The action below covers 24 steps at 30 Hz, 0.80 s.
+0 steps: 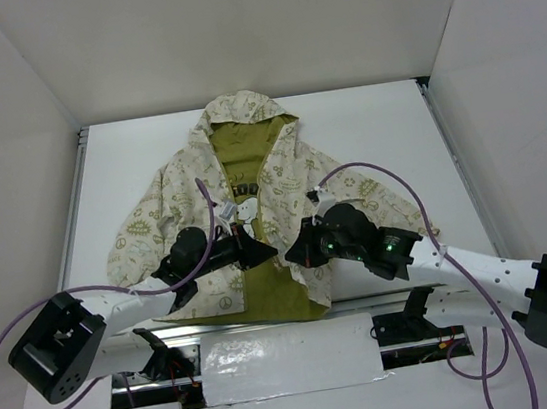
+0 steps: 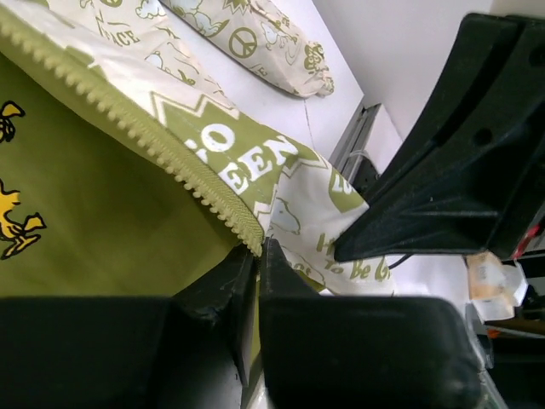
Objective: Zip up the jacket
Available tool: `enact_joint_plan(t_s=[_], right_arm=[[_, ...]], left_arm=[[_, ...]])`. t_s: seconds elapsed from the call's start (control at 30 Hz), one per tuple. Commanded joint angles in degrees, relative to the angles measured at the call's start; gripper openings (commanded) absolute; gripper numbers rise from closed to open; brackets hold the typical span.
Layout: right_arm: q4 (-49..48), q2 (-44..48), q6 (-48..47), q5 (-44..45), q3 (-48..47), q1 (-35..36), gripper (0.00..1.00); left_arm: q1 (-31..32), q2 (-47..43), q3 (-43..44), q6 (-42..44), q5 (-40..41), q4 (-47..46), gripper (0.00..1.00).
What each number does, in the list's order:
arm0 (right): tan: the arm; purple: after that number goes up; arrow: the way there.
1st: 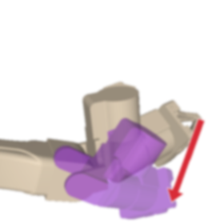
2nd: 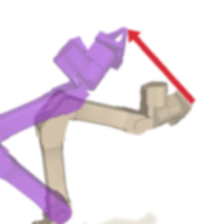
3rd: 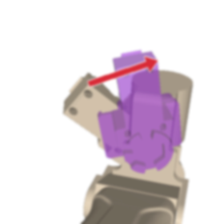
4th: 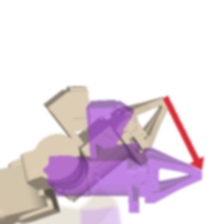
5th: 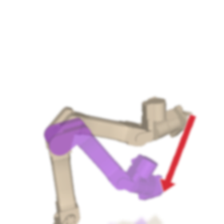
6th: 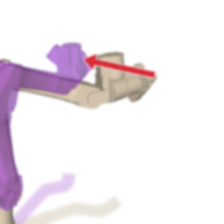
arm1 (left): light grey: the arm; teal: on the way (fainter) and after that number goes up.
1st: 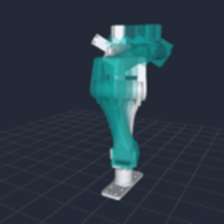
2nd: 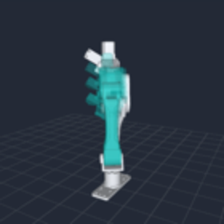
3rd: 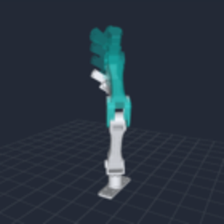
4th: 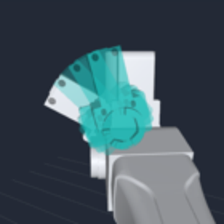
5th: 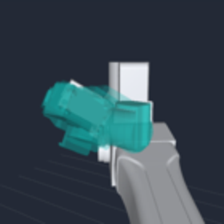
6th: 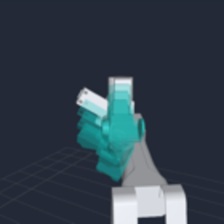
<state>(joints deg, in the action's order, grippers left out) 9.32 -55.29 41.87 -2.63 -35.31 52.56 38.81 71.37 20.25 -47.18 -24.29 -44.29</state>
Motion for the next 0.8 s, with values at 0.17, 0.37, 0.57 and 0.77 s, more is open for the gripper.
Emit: enact_joint_plan(t_s=[0.17, 0.37, 0.57, 0.77], right_arm=[[-1.3, 0.5, -3.4, -0.6, 0.8, -3.8, 0.09], [2.9, 2.1, -10.7, -0.7, -1.5, -3.9, 0.67], [5.9, 8.3, -15.2, 0.0, -3.5, -0.8, 0.74], [3.9, 11.6, -17.3, -3.1, -2.8, 4.1, 0.74]], left_arm=[[-0.2, -6.2, 2.0, 2.3, -0.1, 5.0, 0.0], [-0.2, -9.4, 4.0, 3.4, -2.0, 13.1, 0.0], [-0.2, -12.3, 5.6, 1.9, -6.4, 15.0, 0.0], [-0.2, -12.7, 13.6, 2.3, -6.8, 24.8, 0.0]])
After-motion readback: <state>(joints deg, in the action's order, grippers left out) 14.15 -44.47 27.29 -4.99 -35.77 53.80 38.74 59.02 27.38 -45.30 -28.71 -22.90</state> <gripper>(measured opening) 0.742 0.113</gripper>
